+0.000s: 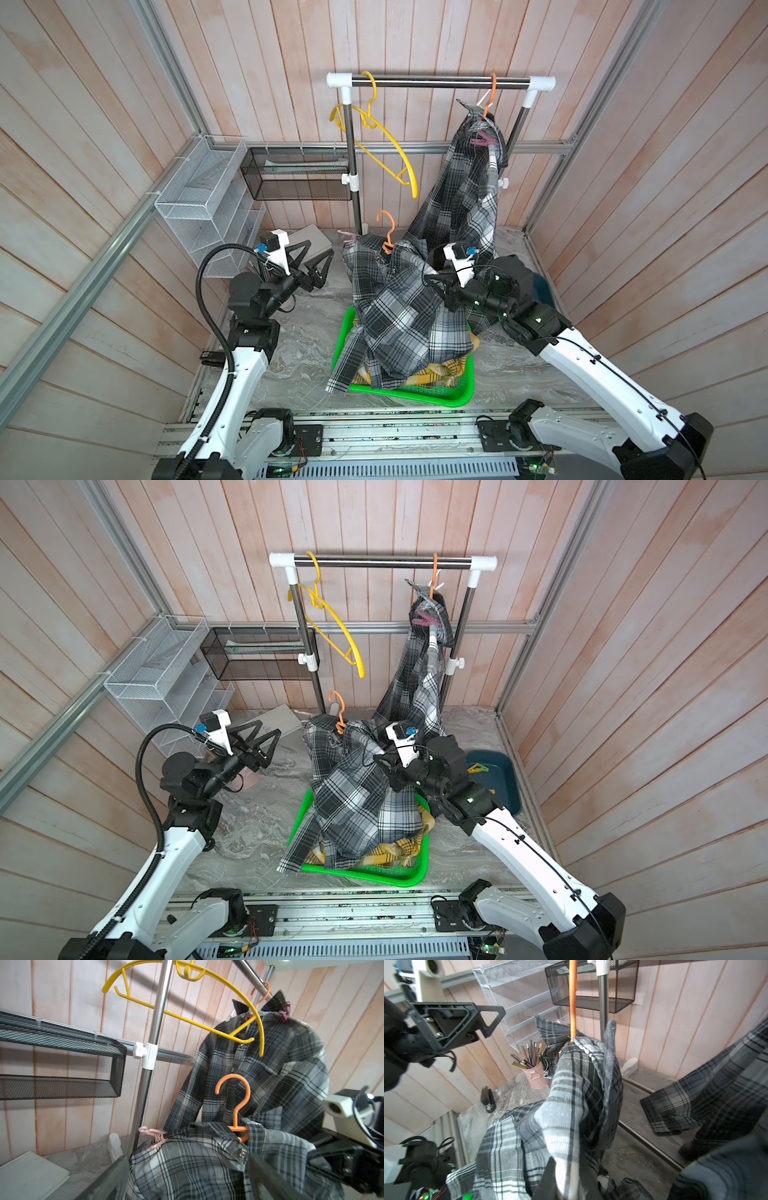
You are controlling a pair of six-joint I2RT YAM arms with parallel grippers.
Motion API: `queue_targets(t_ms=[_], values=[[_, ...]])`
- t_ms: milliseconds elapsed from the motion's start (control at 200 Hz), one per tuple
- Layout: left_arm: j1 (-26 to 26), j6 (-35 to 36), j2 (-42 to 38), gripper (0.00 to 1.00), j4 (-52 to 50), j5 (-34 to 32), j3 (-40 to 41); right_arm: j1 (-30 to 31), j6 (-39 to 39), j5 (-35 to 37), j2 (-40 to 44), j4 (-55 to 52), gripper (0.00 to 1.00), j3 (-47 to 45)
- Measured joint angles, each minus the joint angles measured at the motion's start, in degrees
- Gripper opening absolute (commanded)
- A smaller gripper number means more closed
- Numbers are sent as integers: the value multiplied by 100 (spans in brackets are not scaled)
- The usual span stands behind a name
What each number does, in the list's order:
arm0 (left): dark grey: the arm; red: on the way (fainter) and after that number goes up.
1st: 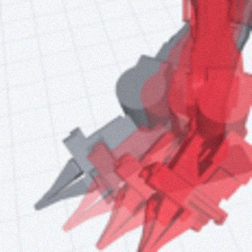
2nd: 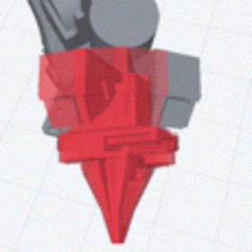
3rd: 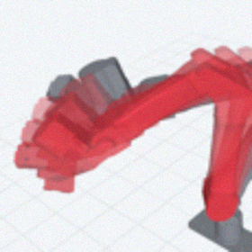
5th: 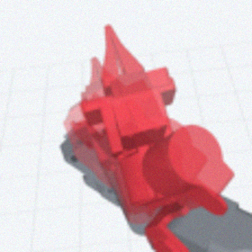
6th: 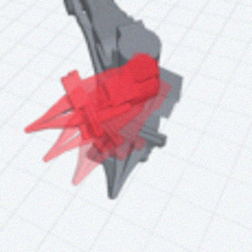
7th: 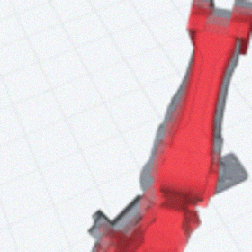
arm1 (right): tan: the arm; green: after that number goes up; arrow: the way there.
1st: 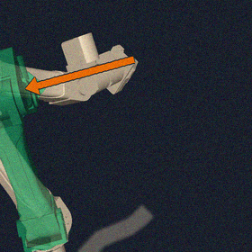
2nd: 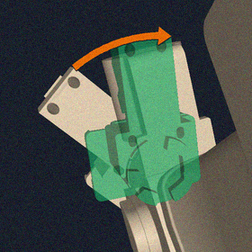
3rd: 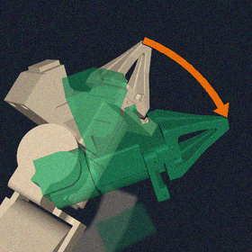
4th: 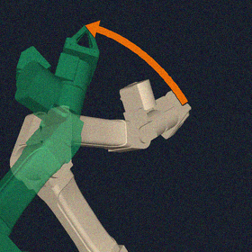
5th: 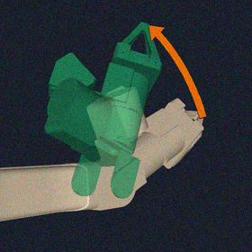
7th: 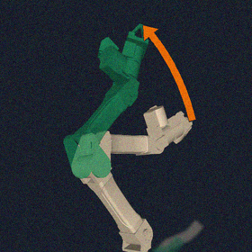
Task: Remove the clothespins securing long-sleeve shirts to the hanger
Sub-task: Remove the clamp from the hanger.
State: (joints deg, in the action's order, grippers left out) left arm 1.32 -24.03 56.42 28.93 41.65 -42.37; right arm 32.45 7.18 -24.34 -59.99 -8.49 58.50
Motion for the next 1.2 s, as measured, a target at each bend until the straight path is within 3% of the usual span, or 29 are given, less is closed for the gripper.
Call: queue_targets(t_ms=[190,440,760,1010,1201], values=[[737,-455,177,89,1434,1436,120,-752,31,-1541,22,192,0,-98],[1069,-815,669,90,3381,2031,717,-1043,52,-2669,20,400,0,-136],[1095,245,944,83,3993,2433,667,-1176,81,-3191,-59,601,0,-177],[1200,-273,1956,73,5484,3123,219,-1246,149,-3532,-192,758,0,-177],[1193,-361,2124,69,5689,3423,98,-1257,208,-3705,-229,846,0,-177]])
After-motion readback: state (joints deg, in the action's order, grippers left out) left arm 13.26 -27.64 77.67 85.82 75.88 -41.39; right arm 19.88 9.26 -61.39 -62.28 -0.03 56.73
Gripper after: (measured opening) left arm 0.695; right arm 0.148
